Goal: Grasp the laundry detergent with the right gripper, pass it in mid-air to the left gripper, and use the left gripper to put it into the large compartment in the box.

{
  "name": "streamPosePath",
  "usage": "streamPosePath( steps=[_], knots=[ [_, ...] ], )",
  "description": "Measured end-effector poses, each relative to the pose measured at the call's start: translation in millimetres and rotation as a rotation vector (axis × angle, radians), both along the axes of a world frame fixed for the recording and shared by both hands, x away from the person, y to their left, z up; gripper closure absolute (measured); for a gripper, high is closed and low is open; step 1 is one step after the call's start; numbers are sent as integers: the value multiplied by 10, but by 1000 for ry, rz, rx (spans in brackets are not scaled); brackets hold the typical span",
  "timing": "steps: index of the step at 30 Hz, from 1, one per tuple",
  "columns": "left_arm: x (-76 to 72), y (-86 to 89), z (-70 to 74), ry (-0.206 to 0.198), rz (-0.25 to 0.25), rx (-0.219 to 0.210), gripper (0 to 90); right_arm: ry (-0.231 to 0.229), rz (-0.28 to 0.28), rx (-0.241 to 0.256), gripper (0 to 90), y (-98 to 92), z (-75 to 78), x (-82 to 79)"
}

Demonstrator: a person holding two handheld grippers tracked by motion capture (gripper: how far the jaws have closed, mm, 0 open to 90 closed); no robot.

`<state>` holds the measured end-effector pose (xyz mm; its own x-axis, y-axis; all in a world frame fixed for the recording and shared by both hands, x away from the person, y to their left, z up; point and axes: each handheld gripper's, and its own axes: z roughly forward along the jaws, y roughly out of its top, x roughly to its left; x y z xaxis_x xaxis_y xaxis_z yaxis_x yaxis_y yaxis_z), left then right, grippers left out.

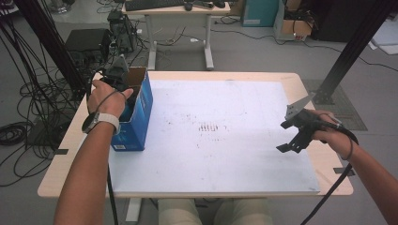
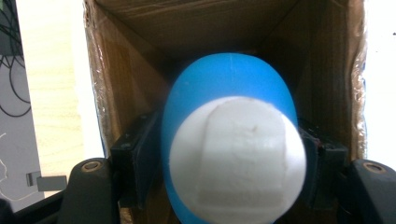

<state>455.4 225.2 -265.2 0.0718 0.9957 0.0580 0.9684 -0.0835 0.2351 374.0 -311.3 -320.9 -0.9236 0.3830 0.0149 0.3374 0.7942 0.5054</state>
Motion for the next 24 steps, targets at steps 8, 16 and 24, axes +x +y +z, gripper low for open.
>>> streamPosePath(
  steps=[8, 16, 24],
  knots=[
    [-22, 15, -42, 1, -6, -23, 284, 17, -22, -10, 38, 10, 12, -16],
    [-35, 23, -25, -2, -19, -25, 278, 14, -26, -7, 37, 4, 30, -17],
    [-61, 64, 79, -23, -24, -48, 230, 9, -27, -9, 37, -4, 46, -15]
  ],
)
